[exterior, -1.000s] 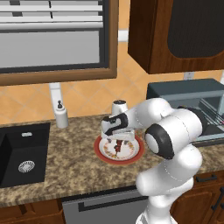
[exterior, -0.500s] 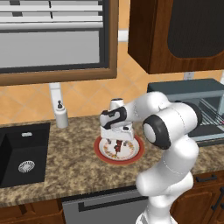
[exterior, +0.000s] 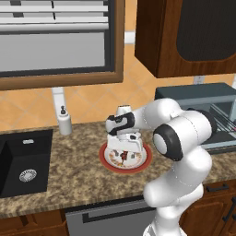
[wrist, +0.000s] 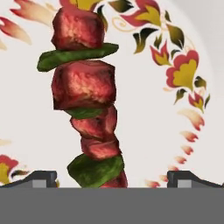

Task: Pick up the kebab skewer and baguette bread, and place them inside the toaster oven. Close the toaster oven door and start by setting the timer.

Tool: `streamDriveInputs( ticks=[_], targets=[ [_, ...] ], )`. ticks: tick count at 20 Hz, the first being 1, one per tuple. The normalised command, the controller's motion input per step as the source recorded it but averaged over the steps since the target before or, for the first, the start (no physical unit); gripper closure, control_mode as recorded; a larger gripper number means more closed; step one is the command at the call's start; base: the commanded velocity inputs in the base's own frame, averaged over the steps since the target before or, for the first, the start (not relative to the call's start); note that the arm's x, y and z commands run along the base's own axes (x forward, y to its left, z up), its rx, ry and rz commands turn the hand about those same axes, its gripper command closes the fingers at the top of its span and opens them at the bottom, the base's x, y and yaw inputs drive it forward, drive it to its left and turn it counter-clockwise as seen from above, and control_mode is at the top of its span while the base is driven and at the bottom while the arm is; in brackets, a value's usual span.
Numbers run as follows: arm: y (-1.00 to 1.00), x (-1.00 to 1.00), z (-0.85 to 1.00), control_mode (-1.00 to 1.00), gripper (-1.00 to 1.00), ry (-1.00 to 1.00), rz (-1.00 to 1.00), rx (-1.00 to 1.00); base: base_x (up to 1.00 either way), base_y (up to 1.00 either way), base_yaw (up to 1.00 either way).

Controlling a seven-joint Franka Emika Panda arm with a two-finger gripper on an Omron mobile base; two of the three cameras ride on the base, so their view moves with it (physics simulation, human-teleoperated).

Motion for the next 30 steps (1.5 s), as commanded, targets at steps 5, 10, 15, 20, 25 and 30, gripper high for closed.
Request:
streamDriveInputs(
  ticks=[5,10,15,20,25,30],
  targets=[
    [0.00,-0.15,-0.09,-1.00,-1.00,0.02,-0.05,0.00,0.00,0.00,0.00],
    [0.00,0.00,-0.13,-1.00,-1.00,0.00,-0.02,0.00,0.00,0.00,0.00],
    [0.00,0.00,-0.08,-1.00,-1.00,0.00,0.00,-0.01,0.00,0.00,0.00],
    [0.00,0.01,-0.16,-1.00,1.00,0.00,0.00,-0.02,0.00,0.00,0.00],
    [0.00,0.00,-0.27,-1.00,1.00,0.00,0.00,-0.02,0.00,0.00,0.00],
    [0.00,-0.02,-0.07,-1.00,1.00,0.00,0.00,0.00,0.00,0.00,0.00]
  ],
)
